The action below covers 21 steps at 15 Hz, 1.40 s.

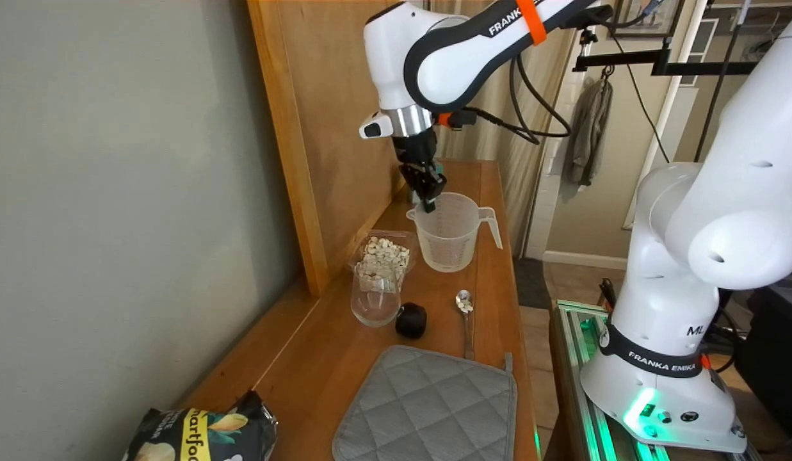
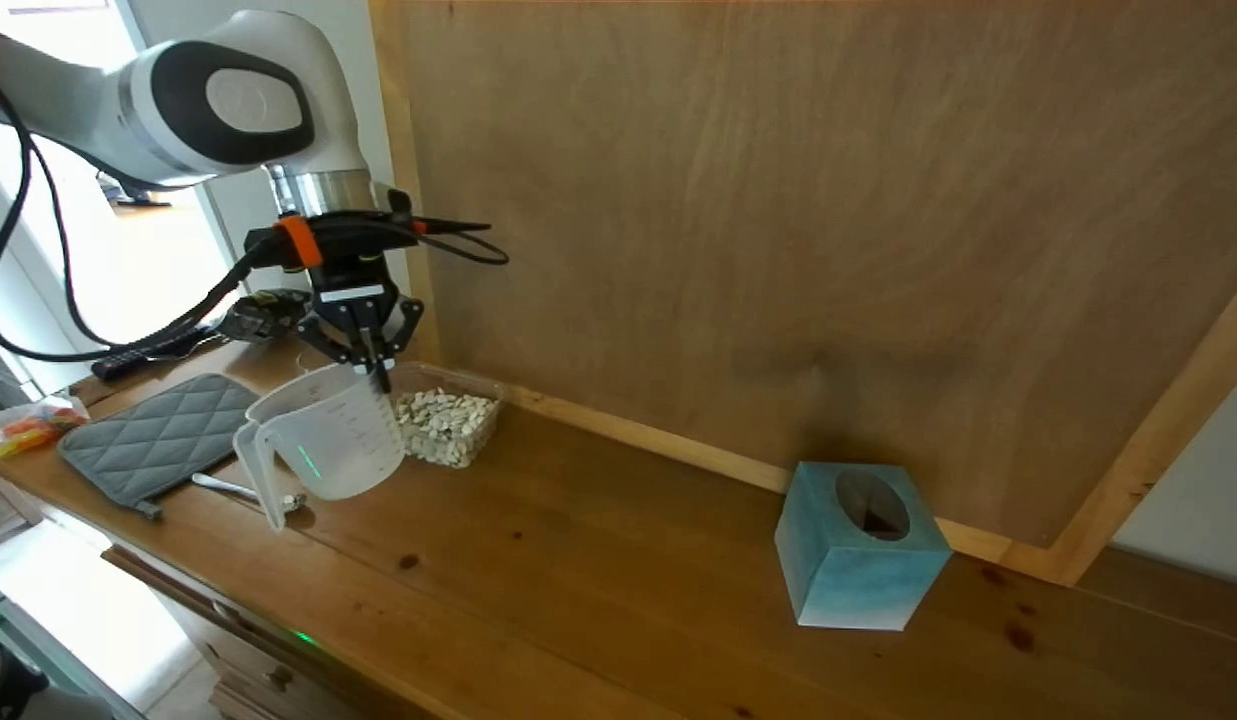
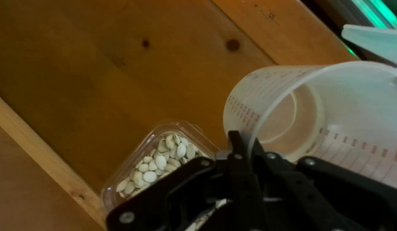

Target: Pour the contents of the plastic jar into the glass jar

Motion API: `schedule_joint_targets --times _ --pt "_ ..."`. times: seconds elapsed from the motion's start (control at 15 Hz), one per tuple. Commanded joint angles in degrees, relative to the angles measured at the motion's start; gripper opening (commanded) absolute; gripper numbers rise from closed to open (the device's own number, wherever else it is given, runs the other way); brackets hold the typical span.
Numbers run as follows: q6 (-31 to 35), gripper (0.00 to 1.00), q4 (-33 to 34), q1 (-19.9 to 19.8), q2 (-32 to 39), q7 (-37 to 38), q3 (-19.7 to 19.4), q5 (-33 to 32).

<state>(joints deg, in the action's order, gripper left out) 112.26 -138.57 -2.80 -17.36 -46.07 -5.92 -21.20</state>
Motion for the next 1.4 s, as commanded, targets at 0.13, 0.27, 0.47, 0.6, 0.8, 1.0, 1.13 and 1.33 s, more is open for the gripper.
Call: schedule_joint_targets --times 0.13,0.27,0.47,0.6,0.8,1.0,1.13,1.33 --pt "-6.71 0.01 2.83 3.28 2.98 -3.01 3.90 -4.60" --pt "-7.85 0.01 3.31 3.82 3.16 -3.62 4.71 -6.17" --pt "-8.95 0.01 4.89 4.46 3.53 -5.45 5.42 -8.00" --pt "-9.50 0.01 6.10 5.03 4.19 -7.31 5.90 -8.47" --pt "-9.53 0.01 7.78 5.93 5.88 -10.19 6.72 -8.39" --pt "-10.21 0.01 9.71 6.49 8.56 -11.72 7.80 -9.20" --pt "-11.13 0.01 11.24 6.68 10.51 -12.33 8.54 -10.19" --pt "-12.66 0.01 13.77 7.16 13.29 -13.11 9.71 -11.59"
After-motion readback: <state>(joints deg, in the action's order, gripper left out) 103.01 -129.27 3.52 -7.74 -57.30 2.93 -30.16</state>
